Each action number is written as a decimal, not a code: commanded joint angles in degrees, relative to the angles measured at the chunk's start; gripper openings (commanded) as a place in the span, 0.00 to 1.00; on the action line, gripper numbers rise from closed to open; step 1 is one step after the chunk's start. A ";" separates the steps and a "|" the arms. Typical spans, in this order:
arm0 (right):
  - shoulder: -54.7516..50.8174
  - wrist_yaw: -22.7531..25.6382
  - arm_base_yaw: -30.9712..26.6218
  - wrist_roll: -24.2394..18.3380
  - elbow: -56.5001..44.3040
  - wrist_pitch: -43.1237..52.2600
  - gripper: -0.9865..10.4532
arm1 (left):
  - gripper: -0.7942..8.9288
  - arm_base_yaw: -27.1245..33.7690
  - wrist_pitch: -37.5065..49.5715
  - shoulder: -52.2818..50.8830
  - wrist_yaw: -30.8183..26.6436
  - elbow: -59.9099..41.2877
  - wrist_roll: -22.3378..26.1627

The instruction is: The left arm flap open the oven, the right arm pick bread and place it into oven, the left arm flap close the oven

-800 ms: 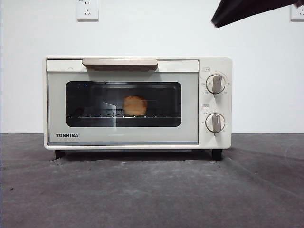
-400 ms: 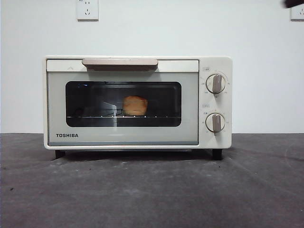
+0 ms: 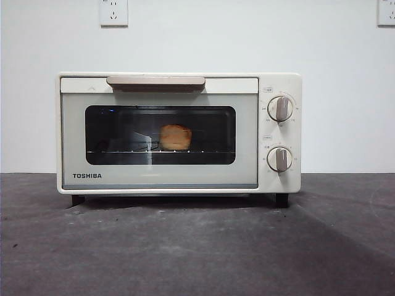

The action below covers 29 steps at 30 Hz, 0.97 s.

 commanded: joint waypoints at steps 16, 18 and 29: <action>-13.68 5.86 -0.50 1.40 -15.58 0.79 0.09 | 0.10 0.11 -0.37 -0.11 -0.17 -1.18 0.02; -13.68 6.29 -0.50 1.36 -15.56 -1.73 0.09 | 0.10 0.11 -0.35 -0.11 -0.17 -1.18 0.02; -13.68 10.12 -0.44 2.60 -15.56 -9.51 0.09 | 0.10 0.09 -0.37 -0.11 -0.17 -1.18 0.02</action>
